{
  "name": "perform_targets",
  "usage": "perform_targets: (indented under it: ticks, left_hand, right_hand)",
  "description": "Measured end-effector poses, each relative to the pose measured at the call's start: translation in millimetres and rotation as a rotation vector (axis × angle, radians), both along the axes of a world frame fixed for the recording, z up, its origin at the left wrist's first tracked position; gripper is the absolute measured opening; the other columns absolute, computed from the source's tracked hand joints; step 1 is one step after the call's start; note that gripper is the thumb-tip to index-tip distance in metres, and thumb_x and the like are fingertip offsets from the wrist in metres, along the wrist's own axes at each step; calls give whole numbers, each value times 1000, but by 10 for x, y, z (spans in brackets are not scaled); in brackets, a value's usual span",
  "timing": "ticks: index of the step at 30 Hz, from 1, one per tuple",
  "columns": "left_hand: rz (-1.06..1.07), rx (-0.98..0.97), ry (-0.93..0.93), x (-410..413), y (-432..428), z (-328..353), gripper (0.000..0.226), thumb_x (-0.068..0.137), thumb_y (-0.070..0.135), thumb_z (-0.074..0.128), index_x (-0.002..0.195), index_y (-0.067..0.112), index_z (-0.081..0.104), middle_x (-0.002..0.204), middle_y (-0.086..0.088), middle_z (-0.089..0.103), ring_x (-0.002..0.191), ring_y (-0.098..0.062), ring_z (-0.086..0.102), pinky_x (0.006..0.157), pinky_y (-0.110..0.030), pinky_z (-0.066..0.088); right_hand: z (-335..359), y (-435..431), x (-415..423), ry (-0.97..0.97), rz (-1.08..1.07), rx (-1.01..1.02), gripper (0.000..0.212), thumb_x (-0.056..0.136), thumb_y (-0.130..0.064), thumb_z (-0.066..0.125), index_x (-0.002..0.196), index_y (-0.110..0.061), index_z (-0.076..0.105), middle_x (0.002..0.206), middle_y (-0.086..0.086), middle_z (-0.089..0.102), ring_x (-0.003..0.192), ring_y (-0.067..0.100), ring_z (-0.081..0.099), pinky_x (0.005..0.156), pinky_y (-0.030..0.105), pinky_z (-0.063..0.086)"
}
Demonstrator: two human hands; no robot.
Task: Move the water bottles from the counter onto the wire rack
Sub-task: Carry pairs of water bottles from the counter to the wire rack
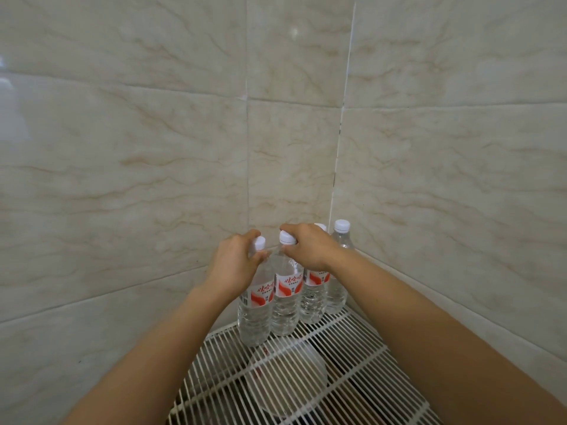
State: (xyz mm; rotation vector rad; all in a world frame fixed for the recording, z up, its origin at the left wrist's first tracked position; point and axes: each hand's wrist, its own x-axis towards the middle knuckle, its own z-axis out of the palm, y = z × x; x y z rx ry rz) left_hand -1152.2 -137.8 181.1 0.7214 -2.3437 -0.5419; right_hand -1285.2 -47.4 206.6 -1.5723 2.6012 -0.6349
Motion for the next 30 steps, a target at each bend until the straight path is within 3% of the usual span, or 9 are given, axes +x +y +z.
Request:
perform_targets:
  ticks: [2,5,11,17,25,30]
  left_hand:
    - [-7,14,-6,19,11,-23,54,92,32,59,141,16,44,124,-12,63,114,-27,59,90,-36,47]
    - [-16,17,2,88,64,-70,60,92,35,56,146,17,35,132,-13,57,120,-27,54,95,-35,44]
    - [75,91,23,471,272,-194,63,96,37,48,150,16,23,145,-13,45,131,-29,44,106,-42,39]
    - [183,97,-30,1264,690,-319,54,96,31,49,144,12,34,142,-15,47,129,-29,46,104,-40,39]
    - [360,-15,-250,3024,1599,-676,46,97,30,45,140,13,41,138,-14,48,126,-30,45,101,-38,39]
    - [568,34,-378,4298,1901,-834,48,98,32,41,141,14,38,139,-10,46,128,-27,41,97,-40,44]
  right_hand:
    - [-3,39,21,75,-31,57,46,93,-31,56,137,-22,46,133,10,53,122,31,48,94,42,44]
    - [-29,128,104,172,-74,45,70,95,-39,53,153,-19,19,152,9,33,139,29,29,106,43,34]
    - [-119,446,457,161,-45,-48,64,95,-32,53,149,-14,25,147,7,36,135,25,31,110,42,33]
    - [-311,901,1173,125,57,-23,58,94,-32,53,145,-14,33,146,7,39,136,24,33,109,41,33]
    - [-783,1368,2663,92,295,12,59,94,-39,52,145,-14,34,147,10,38,137,28,31,112,42,30]
    - [-1008,1402,3815,97,469,78,55,94,-39,51,140,-12,40,141,10,42,132,28,35,108,40,34]
